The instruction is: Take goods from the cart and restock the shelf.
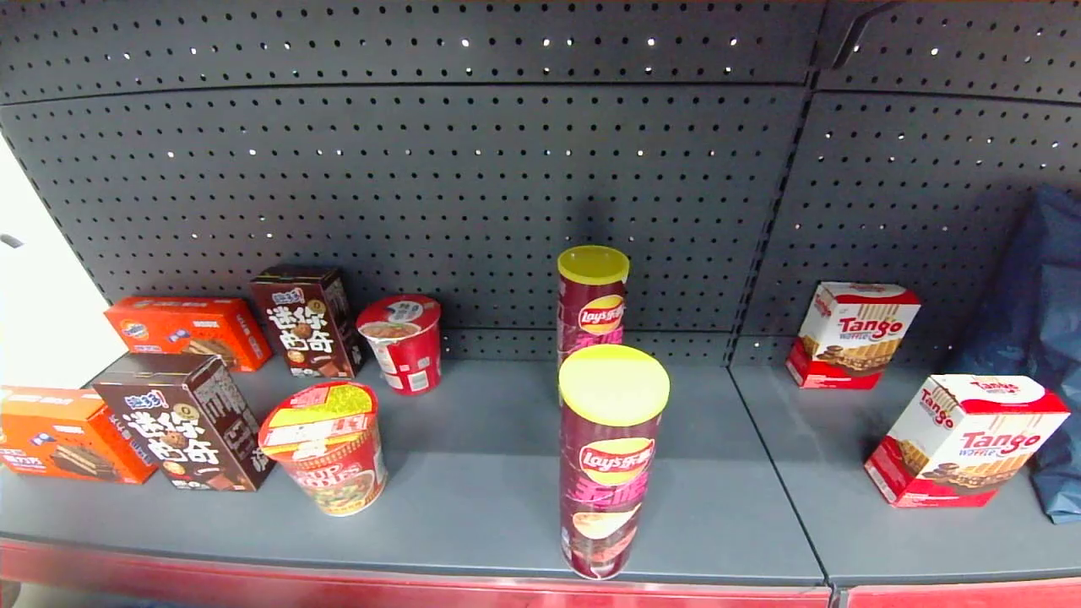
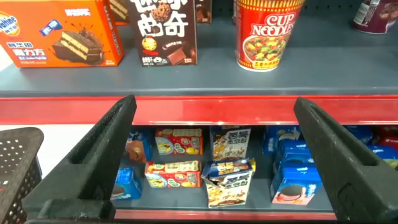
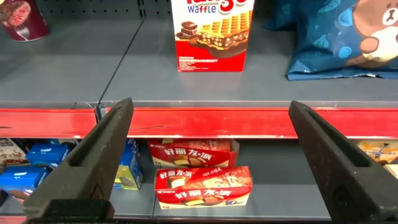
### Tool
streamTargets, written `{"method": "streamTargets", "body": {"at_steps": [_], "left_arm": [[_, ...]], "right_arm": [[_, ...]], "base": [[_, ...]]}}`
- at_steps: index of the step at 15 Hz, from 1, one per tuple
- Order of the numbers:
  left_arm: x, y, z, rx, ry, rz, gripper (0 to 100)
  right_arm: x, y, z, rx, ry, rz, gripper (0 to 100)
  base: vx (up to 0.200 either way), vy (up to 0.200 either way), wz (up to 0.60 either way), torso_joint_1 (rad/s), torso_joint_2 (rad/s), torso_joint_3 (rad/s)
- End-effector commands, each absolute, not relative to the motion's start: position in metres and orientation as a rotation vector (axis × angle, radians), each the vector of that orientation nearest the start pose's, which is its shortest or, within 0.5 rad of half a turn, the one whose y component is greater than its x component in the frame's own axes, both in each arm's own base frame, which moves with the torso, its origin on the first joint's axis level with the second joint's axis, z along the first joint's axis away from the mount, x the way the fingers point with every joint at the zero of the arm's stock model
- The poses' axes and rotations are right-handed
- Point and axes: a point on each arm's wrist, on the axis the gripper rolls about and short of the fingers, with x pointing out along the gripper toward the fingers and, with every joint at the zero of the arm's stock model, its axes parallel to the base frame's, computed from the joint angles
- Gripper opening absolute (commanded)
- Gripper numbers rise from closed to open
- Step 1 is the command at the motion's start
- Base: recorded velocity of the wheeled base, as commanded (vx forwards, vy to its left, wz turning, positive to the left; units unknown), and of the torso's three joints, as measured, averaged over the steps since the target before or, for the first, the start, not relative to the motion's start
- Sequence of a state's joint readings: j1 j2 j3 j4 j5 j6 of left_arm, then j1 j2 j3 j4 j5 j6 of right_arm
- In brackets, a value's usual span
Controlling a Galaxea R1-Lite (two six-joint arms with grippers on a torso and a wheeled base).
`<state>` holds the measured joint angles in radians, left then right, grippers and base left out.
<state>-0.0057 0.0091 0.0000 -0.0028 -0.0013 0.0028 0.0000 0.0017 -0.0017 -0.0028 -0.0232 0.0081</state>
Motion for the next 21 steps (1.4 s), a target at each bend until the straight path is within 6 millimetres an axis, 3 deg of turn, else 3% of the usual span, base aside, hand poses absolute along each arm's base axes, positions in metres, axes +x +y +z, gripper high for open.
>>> {"method": "streamTargets", "body": {"at_steps": [1,21], "left_arm": [[-0.0222,0.0001,0.076,0.003,0.005,-0.008,100],[-0.0222,0.0001,0.076,0.008,0.005,-0.006,100]], "right_arm": [[-0.0227,-0.0005,0.0763,0.009,-0.002,-0.023,100],[-0.0228,-0.0003,0.0763,0.008,-0.003,-0.015,100]], "base": [[0.0,0.0,0.0,0.0,0.0,0.0],[0.0,0.0,-0.06,0.0,0.0,0.0]]}}
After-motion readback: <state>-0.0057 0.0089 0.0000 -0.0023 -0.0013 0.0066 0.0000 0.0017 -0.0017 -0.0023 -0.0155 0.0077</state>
